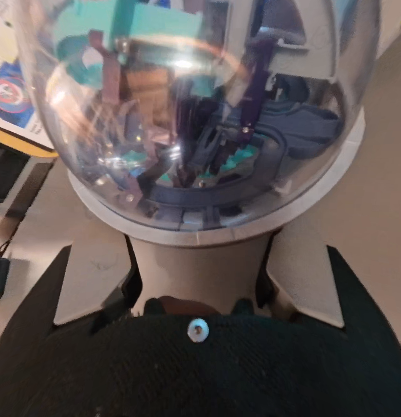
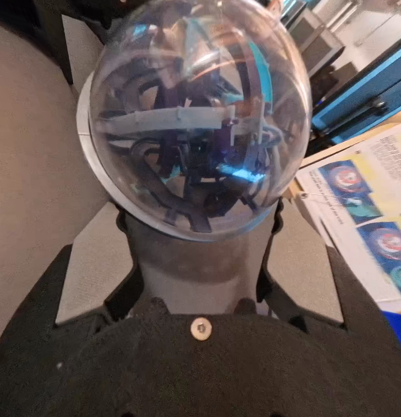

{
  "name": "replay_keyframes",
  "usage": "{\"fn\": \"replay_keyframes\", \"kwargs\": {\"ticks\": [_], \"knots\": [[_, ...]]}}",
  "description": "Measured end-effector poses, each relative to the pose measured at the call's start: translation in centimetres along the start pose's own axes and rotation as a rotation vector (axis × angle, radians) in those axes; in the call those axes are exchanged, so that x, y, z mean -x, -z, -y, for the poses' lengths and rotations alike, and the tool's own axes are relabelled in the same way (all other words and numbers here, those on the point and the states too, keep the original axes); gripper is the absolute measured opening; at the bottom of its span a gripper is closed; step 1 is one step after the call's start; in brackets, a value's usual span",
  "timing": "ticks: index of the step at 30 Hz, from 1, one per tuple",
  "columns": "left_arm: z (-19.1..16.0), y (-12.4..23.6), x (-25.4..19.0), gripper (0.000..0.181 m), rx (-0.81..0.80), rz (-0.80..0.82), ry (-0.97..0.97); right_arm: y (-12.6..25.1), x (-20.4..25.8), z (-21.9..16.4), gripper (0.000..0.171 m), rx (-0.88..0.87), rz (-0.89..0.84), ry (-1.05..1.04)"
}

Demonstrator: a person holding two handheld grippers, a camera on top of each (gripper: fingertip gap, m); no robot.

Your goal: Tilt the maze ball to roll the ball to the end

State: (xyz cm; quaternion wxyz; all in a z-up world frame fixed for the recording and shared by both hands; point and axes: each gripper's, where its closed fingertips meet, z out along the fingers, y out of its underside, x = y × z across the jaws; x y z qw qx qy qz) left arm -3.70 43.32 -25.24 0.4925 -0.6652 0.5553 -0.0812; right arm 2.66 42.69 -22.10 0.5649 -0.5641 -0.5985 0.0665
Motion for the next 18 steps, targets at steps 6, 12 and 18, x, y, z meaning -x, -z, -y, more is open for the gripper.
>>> {"fn": "replay_keyframes", "kwargs": {"ticks": [6, 12, 18], "knots": [[-0.5, 0.4, -0.2, 0.121, -0.006, -0.070, 0.008, 1.1, -0.5, 0.7, 0.125, -0.105, 0.143, -0.181], [0.7, 3.1, -0.9, 0.119, -0.158, -0.287, 0.205, 3.7, -0.8, -0.1, 0.121, -0.197, 0.385, -0.490], [2.5, 4.8, -0.6, 0.112, -0.278, -0.587, 0.667, 3.3, -1.3, 0.6, 0.140, -0.230, 0.650, -0.904]]}}
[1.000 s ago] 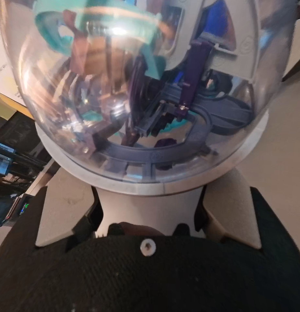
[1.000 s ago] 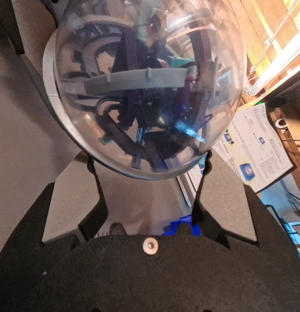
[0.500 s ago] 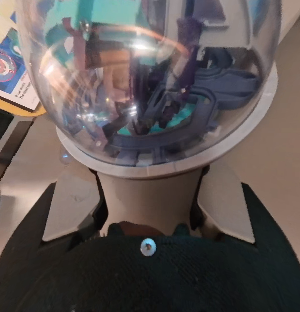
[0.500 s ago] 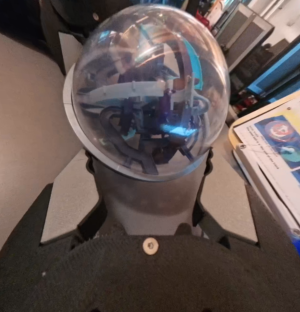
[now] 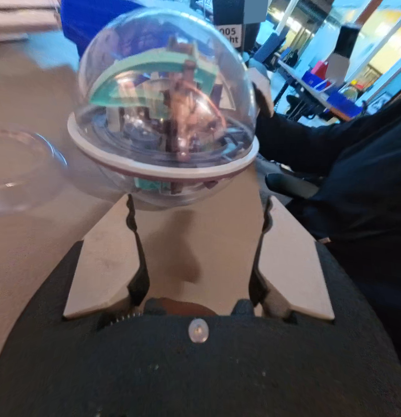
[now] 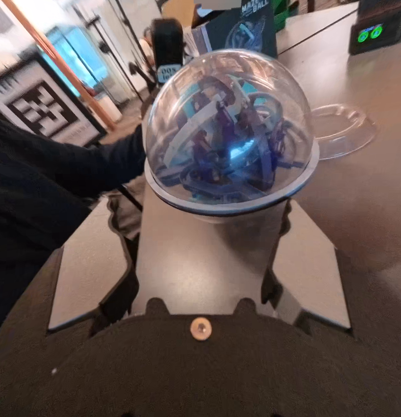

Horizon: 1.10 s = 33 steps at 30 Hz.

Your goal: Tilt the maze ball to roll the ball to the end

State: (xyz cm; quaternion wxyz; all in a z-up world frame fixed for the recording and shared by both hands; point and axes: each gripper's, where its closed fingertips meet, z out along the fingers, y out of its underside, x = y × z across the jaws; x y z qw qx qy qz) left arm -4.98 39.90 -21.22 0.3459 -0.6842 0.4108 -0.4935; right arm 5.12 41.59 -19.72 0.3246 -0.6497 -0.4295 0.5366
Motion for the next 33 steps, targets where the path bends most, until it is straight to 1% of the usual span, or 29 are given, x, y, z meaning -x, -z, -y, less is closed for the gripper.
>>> {"fn": "replay_keyframes", "kwargs": {"ticks": [3, 4, 6, 9, 12, 13, 15, 18, 22, 25, 27, 29, 31, 33], "knots": [[0.3, -0.9, 0.1, 0.118, -0.008, 0.019, 0.061, -0.1, -0.8, 0.4, 0.139, -0.003, 0.071, -0.151], [0.6, -1.4, 0.1, 0.121, -0.009, 0.029, 0.079, -0.4, -1.3, 0.3, 0.134, 0.020, 0.073, -0.177], [1.7, -2.0, 0.1, 0.129, -0.031, 0.035, 0.109, -1.1, -2.3, -0.4, 0.133, 0.094, 0.050, -0.218], [2.3, -1.9, 1.0, 0.131, -0.040, 0.078, 0.105, -1.1, -2.5, -1.1, 0.116, 0.154, 0.014, -0.155], [2.1, -1.5, 1.4, 0.124, -0.063, 0.072, 0.126, -0.7, -1.4, -0.3, 0.103, 0.110, 0.052, -0.134], [2.0, -1.6, 1.2, 0.125, -0.064, 0.051, 0.116, -0.7, -1.4, 0.2, 0.106, 0.083, 0.061, -0.149], [1.9, -1.9, 1.2, 0.125, -0.067, 0.048, 0.095, -1.1, -1.6, -0.1, 0.118, 0.098, 0.088, -0.186], [1.5, -2.3, 1.2, 0.125, -0.040, 0.078, 0.006, -2.1, -1.1, -0.9, 0.127, 0.124, 0.134, -0.163], [0.6, -2.2, 1.3, 0.125, 0.020, 0.139, -0.142, -2.5, -1.0, -0.9, 0.128, 0.132, 0.099, -0.017], [0.8, -2.3, 1.3, 0.126, 0.024, 0.192, -0.263, -2.7, -1.1, -1.3, 0.129, 0.150, 0.069, 0.096], [1.7, -2.1, 1.0, 0.128, -0.017, 0.205, -0.334, -2.9, -1.1, -1.6, 0.130, 0.171, 0.056, 0.147], [3.6, -1.4, 0.0, 0.129, -0.118, 0.205, -0.422, -3.1, -0.6, -0.9, 0.131, 0.137, 0.060, 0.211], [6.5, -0.5, -1.7, 0.129, -0.249, 0.179, -0.492, -3.1, 0.6, 0.6, 0.131, 0.082, 0.088, 0.253], [8.7, 0.3, -3.2, 0.129, -0.283, 0.189, -0.584, -3.0, 1.8, 3.0, 0.132, 0.020, 0.081, 0.327]]}}
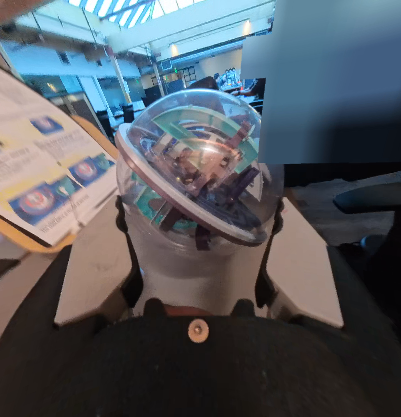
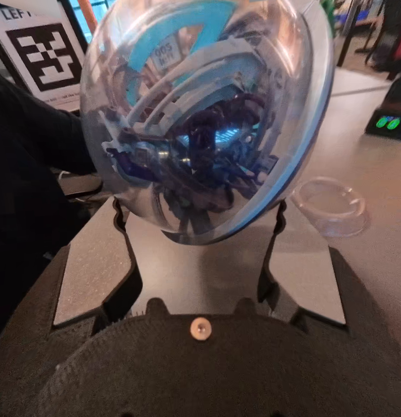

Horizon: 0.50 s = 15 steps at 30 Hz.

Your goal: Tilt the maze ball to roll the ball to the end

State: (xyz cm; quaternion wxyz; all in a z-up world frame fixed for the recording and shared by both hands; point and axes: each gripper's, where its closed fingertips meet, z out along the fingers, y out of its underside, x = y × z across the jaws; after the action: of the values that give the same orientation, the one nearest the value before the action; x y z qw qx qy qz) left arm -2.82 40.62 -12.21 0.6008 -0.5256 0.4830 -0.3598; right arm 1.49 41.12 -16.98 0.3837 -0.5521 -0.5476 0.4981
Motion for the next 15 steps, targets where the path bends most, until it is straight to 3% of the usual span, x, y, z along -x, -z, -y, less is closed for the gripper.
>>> {"fn": "replay_keyframes", "kwargs": {"ticks": [4, 7, 11, 15], "knots": [[4.4, 0.1, 0.4, 0.129, 0.076, 0.058, -0.157, 1.3, 1.1, 7.2, 0.141, -0.135, -0.131, 0.165], [4.7, -0.1, 0.4, 0.129, 0.216, 0.088, -0.230, 2.0, 2.0, 9.4, 0.143, -0.112, -0.234, 0.277], [2.7, -0.2, -0.4, 0.129, 0.314, 0.125, -0.323, 2.1, 2.7, 8.1, 0.143, -0.089, -0.298, 0.403], [0.7, -0.2, -1.4, 0.129, 0.348, 0.236, -0.627, 1.6, 2.7, 4.9, 0.146, -0.012, -0.412, 0.624]]}}
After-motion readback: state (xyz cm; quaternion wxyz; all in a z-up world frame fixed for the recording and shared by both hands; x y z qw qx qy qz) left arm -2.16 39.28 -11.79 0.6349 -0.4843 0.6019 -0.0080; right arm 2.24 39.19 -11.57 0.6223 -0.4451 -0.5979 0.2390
